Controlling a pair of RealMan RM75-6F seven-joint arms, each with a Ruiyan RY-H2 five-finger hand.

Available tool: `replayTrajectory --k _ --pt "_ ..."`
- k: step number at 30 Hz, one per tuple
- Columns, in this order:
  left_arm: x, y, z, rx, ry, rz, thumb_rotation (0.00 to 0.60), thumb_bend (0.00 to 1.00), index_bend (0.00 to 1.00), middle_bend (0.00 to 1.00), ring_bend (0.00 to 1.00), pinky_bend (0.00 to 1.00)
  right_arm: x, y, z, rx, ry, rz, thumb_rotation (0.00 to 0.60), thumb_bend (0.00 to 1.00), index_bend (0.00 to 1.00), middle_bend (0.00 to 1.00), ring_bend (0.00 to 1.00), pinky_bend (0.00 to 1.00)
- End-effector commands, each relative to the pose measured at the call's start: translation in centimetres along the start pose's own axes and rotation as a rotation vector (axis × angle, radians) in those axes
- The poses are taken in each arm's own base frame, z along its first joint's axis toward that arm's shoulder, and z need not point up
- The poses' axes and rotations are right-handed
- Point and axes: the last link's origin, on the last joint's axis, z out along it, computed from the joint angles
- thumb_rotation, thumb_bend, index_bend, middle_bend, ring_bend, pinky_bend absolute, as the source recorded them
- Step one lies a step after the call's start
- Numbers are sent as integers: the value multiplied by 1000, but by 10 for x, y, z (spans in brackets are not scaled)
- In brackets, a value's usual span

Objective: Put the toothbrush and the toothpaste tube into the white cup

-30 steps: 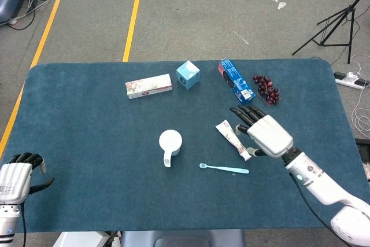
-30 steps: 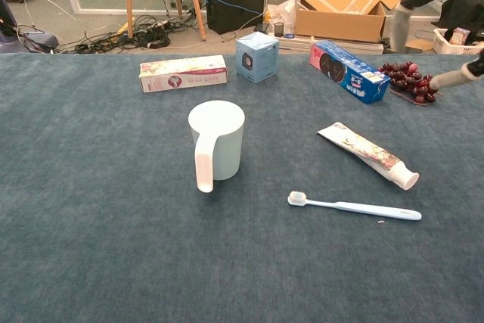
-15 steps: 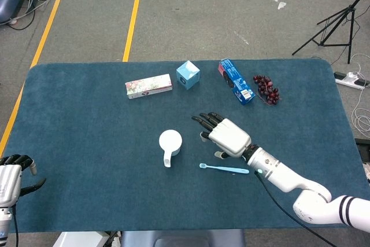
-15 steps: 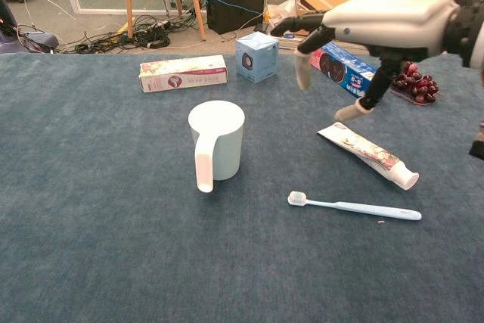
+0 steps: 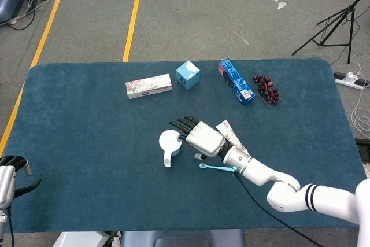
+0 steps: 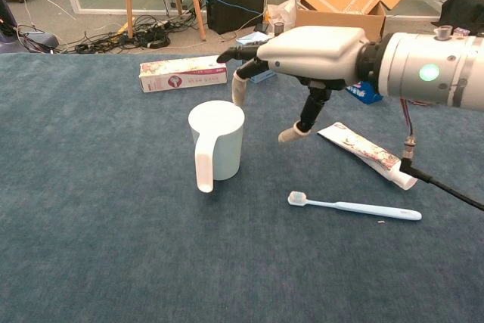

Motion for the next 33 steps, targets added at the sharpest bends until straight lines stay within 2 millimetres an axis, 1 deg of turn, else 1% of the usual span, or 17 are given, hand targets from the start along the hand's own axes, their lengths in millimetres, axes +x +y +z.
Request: replayTrajectory --k 1,10,21,26,33 --pt "1 0 0 2 1 -3 600 0 654 505 373 367 -2 -3 6 5 -3 -1 600 69 350 0 0 116" --pt "2 -2 0 5 2 -14 600 0 654 505 373 366 -10 -5 24 -11 -15 4 600 70 350 0 0 117" --pt "6 -6 0 14 5 -36 600 0 654 505 373 367 -18 -10 51 -17 -30 35 600 72 350 0 0 116" --pt "6 -7 0 15 3 -44 600 0 654 505 373 366 -21 -12 59 -14 -39 49 600 112 350 0 0 116" --pt "7 -7 0 17 1 -48 600 0 654 505 373 366 -24 -13 62 -14 -42 50 600 170 363 0 0 116"
